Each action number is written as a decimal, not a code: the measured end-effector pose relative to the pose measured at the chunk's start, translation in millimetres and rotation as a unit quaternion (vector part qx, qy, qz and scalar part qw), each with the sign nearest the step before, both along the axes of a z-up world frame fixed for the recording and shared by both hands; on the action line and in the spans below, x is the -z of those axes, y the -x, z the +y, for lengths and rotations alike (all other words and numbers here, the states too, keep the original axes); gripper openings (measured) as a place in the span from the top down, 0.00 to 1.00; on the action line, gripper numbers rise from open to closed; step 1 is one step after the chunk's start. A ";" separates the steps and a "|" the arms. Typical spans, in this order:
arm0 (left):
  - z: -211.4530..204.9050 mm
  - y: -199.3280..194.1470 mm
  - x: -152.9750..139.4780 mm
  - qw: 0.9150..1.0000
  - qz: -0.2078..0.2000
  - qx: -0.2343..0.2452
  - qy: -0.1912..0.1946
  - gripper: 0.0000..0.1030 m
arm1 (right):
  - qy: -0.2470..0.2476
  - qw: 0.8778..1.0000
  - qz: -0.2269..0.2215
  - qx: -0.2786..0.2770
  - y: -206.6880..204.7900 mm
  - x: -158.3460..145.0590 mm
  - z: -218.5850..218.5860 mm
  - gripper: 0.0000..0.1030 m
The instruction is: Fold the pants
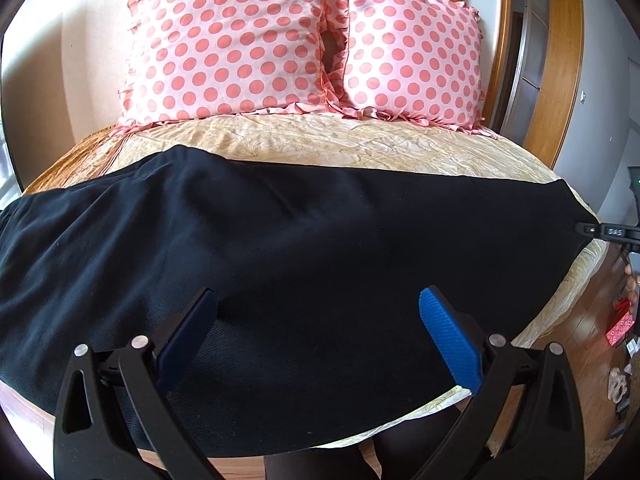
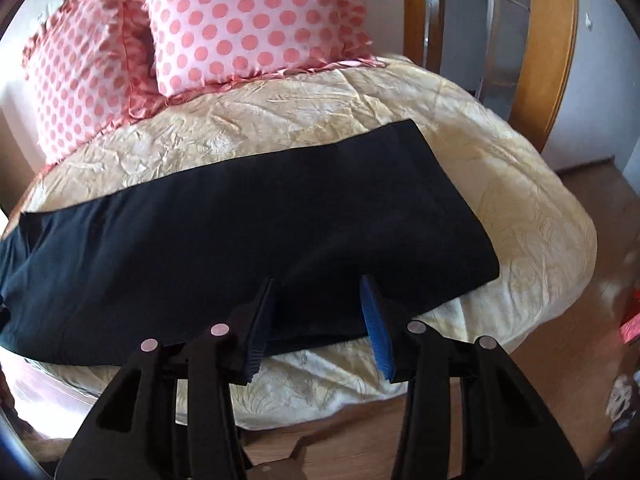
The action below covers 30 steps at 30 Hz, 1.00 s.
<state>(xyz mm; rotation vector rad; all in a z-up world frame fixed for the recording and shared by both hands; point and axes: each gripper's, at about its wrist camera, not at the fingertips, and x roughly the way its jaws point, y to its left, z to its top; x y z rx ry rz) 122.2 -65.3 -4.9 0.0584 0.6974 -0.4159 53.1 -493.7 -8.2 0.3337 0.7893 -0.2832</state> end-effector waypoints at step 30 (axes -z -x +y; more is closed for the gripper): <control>-7.0 -4.2 7.9 1.000 0.007 0.020 -0.001 0.02 | -0.238 0.963 -0.051 0.117 -2.9 20.9 -87.7 0.67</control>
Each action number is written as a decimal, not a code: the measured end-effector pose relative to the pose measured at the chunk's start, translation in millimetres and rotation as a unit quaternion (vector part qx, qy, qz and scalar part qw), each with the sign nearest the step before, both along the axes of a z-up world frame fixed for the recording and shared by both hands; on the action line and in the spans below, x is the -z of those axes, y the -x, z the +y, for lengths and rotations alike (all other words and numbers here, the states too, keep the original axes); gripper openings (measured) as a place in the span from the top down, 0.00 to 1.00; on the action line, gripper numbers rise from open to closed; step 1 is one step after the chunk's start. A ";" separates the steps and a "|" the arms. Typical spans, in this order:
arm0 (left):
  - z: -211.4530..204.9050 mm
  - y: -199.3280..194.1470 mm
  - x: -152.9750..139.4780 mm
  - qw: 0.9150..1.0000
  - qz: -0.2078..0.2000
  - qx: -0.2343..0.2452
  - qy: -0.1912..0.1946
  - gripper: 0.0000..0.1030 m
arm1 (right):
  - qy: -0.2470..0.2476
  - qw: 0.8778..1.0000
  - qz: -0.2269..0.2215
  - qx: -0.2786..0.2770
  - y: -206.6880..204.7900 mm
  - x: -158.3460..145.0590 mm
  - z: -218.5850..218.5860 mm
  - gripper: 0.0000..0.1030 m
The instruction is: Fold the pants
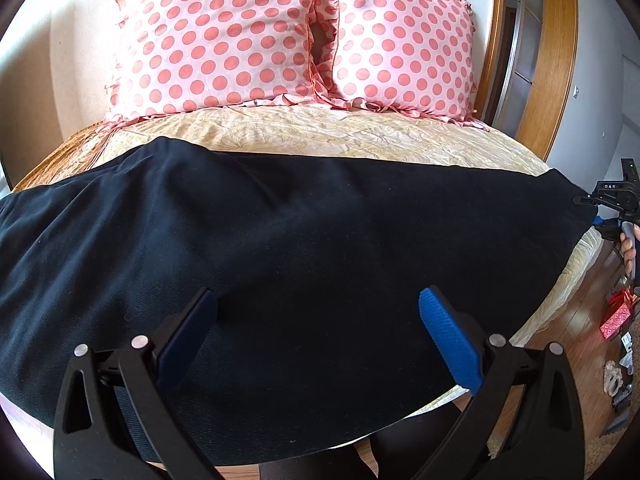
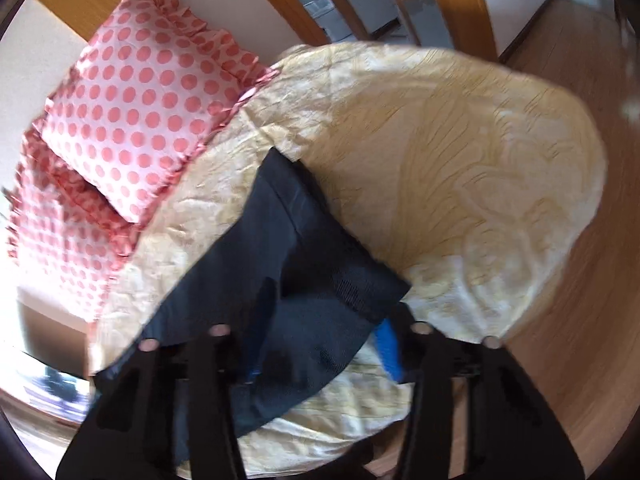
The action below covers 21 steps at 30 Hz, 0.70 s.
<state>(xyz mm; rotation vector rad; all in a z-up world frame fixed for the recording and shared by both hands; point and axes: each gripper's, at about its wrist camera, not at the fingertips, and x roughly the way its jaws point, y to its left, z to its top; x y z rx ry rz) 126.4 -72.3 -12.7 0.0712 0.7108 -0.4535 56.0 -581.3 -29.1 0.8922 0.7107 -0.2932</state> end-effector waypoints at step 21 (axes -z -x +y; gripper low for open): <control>61.4 -5.3 -21.1 0.993 -0.034 -0.109 -0.003 0.02 | 0.154 0.905 -0.179 -0.352 -93.3 -115.7 278.1 0.85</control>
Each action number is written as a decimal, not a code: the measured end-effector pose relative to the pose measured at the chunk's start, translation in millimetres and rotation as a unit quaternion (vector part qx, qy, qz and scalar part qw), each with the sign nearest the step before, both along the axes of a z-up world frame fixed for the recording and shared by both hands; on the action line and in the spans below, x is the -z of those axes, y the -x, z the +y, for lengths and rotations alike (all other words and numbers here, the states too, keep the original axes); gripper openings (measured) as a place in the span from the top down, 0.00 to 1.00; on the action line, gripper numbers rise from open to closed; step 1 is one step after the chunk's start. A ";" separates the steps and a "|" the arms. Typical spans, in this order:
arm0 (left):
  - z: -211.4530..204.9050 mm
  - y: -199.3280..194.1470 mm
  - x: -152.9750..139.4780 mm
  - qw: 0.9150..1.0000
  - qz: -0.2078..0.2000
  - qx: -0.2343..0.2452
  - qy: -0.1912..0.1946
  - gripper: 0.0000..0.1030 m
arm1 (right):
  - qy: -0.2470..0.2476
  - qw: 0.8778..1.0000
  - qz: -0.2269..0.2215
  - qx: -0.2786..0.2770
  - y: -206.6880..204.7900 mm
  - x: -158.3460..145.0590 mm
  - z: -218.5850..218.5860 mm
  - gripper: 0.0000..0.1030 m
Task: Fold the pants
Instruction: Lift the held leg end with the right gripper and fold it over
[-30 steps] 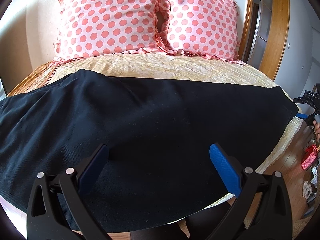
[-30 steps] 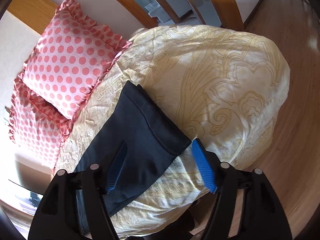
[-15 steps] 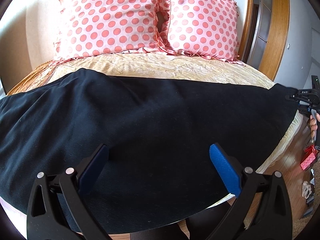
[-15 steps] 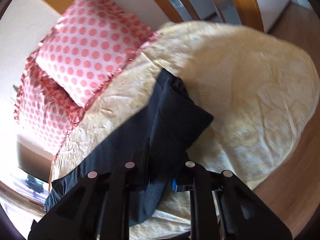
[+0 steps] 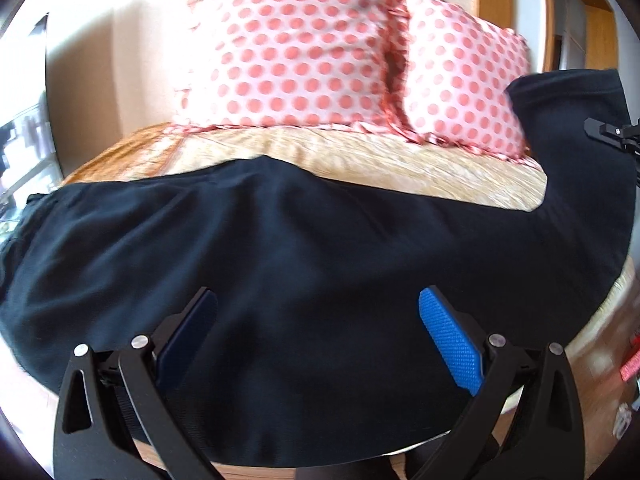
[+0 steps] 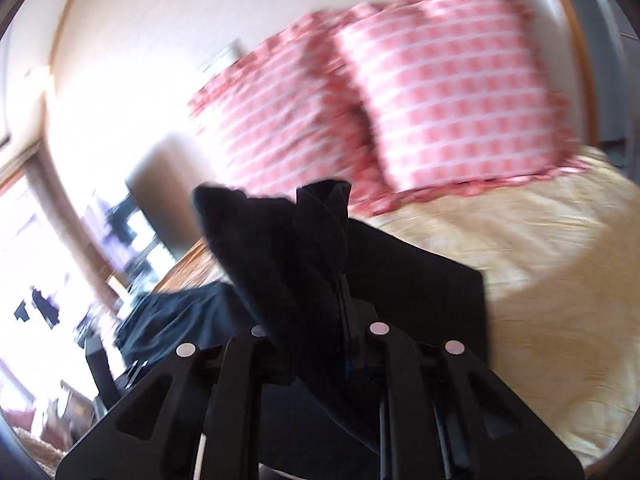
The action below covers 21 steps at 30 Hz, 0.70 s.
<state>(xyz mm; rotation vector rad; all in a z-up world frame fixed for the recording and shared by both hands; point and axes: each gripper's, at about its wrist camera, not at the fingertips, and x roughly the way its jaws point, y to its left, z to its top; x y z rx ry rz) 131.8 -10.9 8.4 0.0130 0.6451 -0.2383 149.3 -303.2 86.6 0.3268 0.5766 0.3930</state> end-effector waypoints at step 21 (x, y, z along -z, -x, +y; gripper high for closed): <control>135.8 22.1 -10.6 0.984 -0.016 -0.179 0.015 0.02 | 0.112 0.979 0.040 -0.168 -51.6 65.4 232.3 0.85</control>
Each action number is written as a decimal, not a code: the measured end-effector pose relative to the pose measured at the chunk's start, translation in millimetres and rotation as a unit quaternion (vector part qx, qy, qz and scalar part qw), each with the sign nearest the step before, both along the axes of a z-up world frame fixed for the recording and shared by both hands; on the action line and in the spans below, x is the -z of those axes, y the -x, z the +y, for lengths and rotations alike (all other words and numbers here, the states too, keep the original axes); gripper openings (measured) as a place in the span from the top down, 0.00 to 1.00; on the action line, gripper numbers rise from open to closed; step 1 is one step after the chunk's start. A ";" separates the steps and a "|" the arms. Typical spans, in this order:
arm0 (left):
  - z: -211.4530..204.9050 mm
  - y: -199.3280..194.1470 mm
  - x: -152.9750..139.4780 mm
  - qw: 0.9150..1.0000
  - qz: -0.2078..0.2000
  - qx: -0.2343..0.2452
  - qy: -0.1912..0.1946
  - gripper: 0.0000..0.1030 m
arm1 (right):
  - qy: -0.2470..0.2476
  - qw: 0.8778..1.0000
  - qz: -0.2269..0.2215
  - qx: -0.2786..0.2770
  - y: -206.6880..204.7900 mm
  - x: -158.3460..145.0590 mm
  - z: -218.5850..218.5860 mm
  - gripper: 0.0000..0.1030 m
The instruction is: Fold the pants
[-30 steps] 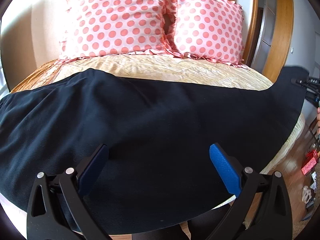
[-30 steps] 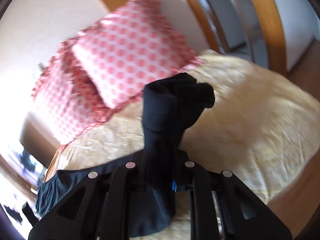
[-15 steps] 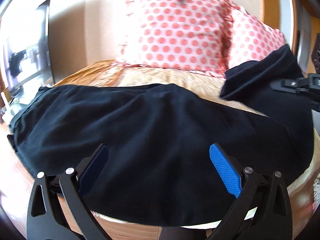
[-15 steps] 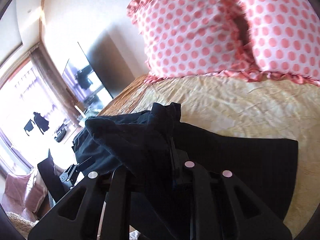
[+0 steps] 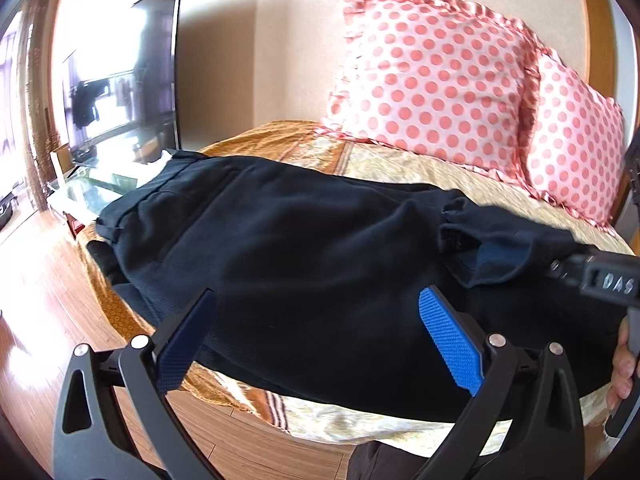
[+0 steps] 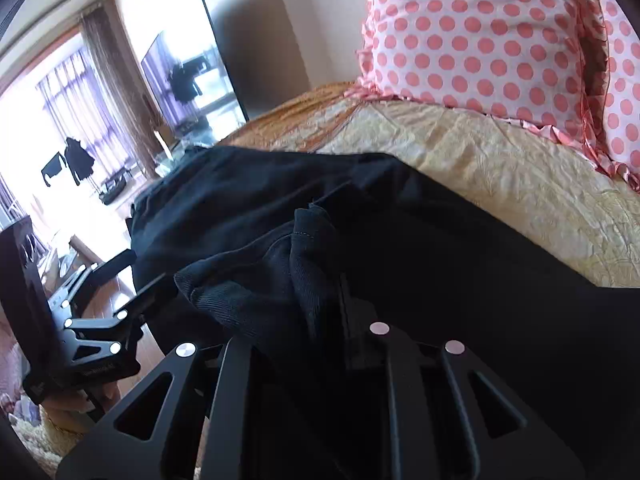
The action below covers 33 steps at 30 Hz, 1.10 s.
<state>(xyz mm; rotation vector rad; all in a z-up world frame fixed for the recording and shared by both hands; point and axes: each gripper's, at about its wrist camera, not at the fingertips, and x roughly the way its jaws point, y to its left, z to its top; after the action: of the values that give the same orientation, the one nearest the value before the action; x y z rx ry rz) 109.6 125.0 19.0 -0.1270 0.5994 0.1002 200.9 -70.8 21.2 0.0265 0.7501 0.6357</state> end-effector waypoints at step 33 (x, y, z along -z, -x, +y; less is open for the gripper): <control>130.1 41.7 10.2 0.988 0.027 -0.148 0.038 0.02 | 0.062 0.978 0.040 -0.195 47.3 39.8 73.3 0.18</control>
<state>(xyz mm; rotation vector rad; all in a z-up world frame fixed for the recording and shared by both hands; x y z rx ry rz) 68.0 255.0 8.7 -0.2884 0.6366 0.3689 153.6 2.5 -18.5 -0.2151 0.8799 0.9636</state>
